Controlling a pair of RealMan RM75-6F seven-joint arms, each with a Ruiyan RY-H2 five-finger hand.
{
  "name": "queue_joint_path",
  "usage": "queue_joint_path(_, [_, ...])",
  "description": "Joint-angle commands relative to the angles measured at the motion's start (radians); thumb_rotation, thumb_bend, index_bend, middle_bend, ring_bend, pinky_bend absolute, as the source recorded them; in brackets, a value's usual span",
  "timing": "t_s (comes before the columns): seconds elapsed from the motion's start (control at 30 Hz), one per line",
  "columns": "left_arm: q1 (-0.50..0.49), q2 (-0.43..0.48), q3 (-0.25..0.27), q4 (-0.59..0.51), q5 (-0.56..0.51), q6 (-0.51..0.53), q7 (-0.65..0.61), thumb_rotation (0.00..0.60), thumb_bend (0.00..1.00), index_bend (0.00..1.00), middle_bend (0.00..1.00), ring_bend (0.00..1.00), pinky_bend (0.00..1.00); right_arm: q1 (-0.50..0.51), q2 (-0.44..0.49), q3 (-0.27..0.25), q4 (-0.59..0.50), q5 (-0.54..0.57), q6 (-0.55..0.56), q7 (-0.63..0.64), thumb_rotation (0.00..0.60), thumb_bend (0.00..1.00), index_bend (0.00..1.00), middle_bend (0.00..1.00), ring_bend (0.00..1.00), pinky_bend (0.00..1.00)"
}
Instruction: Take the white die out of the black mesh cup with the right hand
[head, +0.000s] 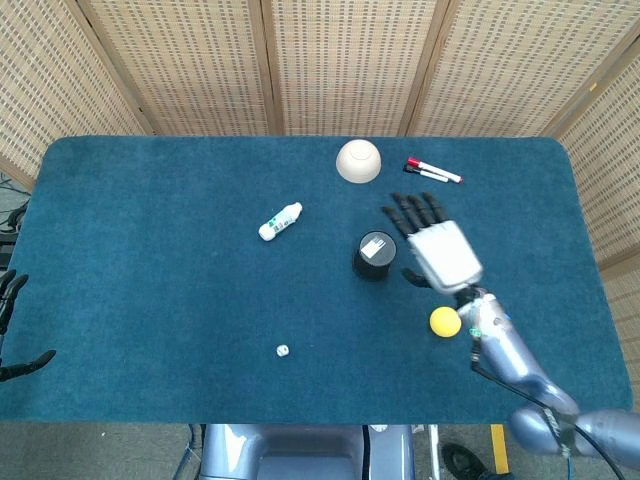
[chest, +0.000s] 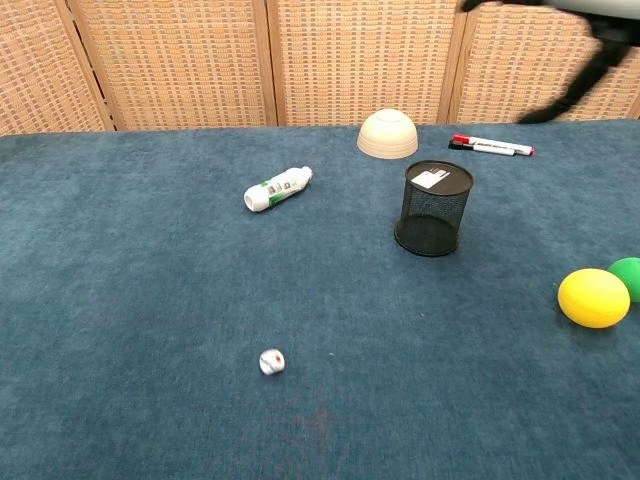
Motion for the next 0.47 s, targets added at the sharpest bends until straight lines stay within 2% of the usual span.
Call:
queue_joint_path(0.03, [0.0, -0.004, 0.003, 0.001, 0.004, 0.001, 0.009, 0.6, 0.0, 0.0, 0.0, 0.0, 0.0, -0.182, -0.001, -0.105, 0.176, -0.183, 0.183, 0.199, 0.6, 0.01, 0.0, 0.0, 0.0, 0.0])
queue_joint_path(0.23, [0.0, -0.018, 0.007, 0.01, 0.022, 0.01, 0.029, 0.6, 0.0, 0.0, 0.0, 0.0, 0.0, -0.305, -0.049, -0.162, 0.281, -0.232, 0.263, 0.346, 0.6, 0.0, 0.0, 0.0, 0.0, 0.0])
queue_joint_path(0.47, [0.007, -0.027, 0.01, 0.021, 0.048, 0.04, 0.033, 0.6, 0.0, 0.0, 0.0, 0.0, 0.0, -0.422, -0.067, -0.184, 0.275, -0.24, 0.355, 0.322, 0.6, 0.0, 0.0, 0.0, 0.0, 0.0])
